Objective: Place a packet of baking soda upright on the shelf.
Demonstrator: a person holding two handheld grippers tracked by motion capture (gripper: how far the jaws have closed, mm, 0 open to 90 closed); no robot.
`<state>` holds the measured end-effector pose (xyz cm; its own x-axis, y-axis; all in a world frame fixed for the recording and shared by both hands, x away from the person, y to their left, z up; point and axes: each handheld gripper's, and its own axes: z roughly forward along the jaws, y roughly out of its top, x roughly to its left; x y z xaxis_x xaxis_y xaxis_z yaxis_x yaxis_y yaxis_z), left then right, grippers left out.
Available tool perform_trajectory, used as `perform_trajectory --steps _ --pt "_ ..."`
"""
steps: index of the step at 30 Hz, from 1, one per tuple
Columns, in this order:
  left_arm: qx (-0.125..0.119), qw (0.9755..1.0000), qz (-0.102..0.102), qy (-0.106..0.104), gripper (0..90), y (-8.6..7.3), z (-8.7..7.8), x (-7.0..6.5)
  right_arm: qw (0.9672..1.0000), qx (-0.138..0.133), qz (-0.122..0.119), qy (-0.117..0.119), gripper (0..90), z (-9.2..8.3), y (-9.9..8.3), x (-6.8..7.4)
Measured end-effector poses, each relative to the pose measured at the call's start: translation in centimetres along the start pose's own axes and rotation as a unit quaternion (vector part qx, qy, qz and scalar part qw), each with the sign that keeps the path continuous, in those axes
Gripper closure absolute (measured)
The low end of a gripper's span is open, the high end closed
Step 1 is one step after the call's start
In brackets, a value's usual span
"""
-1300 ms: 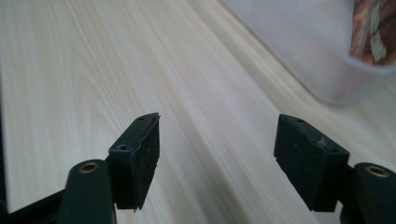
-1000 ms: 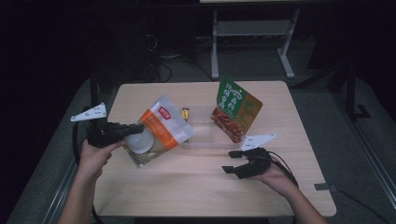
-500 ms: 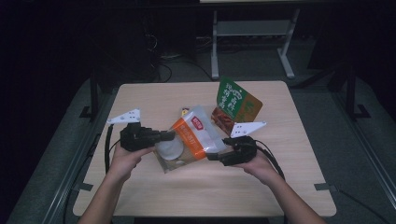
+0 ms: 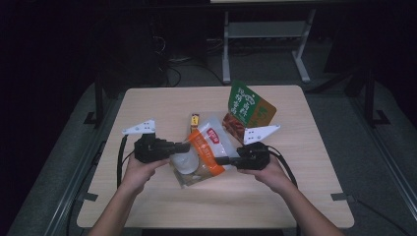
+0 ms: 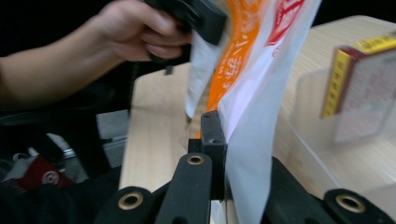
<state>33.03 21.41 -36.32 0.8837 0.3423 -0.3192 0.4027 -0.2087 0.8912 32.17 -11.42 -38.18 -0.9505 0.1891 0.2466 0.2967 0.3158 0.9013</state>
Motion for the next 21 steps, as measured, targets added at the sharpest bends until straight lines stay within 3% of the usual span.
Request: perform_trajectory --steps 4,6,9,14,21 --pt "0.014 0.9998 0.014 0.004 86.4 -0.1 0.6 -0.3 0.9996 -0.008 -0.027 0.007 90.0 -0.9 1.1 0.8" --pt "0.03 0.999 0.026 0.022 77.6 -0.1 1.1 -0.5 0.9993 -0.012 -0.031 0.015 90.0 -1.3 1.5 1.1" --pt "0.042 0.9985 0.026 0.023 61.5 -0.1 1.4 -0.8 0.9988 -0.017 -0.044 0.017 90.0 -1.7 2.1 1.5" --pt "0.05 0.9977 0.04 0.022 52.7 -0.1 1.0 -1.6 0.9977 -0.013 -0.067 0.008 90.0 -2.5 2.7 2.0" --pt "0.088 0.9941 0.052 0.035 45.3 -2.9 0.2 -2.6 0.9975 -0.023 -0.067 -0.01 90.0 -3.9 3.0 1.8"
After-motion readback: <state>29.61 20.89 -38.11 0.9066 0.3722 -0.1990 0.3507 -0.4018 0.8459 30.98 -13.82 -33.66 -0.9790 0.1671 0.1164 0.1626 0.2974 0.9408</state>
